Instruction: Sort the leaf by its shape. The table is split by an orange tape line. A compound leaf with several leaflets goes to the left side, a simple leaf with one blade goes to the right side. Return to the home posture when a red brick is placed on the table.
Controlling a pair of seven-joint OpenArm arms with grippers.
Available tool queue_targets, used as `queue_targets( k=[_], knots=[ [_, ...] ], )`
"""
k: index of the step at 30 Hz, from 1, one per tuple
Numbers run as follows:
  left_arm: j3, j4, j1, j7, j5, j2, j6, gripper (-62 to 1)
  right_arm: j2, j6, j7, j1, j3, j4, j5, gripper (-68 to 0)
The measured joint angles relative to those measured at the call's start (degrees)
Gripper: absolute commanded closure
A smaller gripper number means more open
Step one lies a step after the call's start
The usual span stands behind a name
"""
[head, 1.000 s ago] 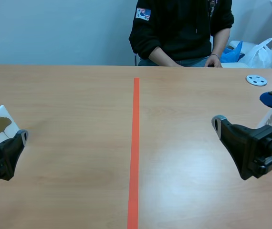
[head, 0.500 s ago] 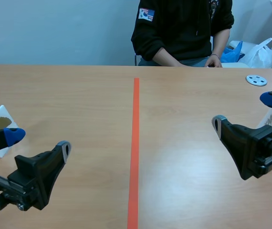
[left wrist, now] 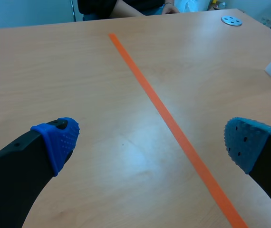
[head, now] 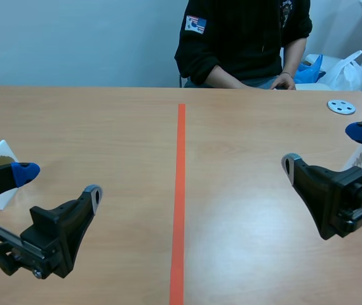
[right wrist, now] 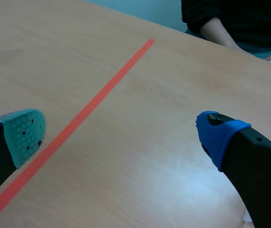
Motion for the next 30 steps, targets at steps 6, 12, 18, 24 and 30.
queue_targets(
  k=[6, 12, 18, 24, 30],
  knots=[
    [0.0, -0.1, 0.0, 0.2, 0.0, 0.0, 0.0, -62.3, 0.0, 0.0, 0.0, 0.0, 0.0, 0.0, 0.0, -67.9],
    [0.0, -0.1, 0.0, 0.2, 0.0, 0.0, 0.0, -62.3, 0.0, 0.0, 0.0, 0.0, 0.0, 0.0, 0.0, -67.9],
    [0.0, -0.2, -0.2, 0.2, 0.0, 0.0, -3.3, -62.3, 0.0, 0.0, 0.0, 0.0, 0.0, 0.0, 0.0, -67.9],
    [0.0, -0.2, -1.5, 0.6, 0.0, 0.0, -4.3, -62.3, 0.0, 0.0, 0.0, 0.0, 0.0, 0.0, 0.0, -67.9],
    [0.0, -0.2, -1.9, 0.6, 0.0, 0.0, -4.3, -62.3, 0.0, 0.0, 0.0, 0.0, 0.0, 0.0, 0.0, -67.9]
  ],
)
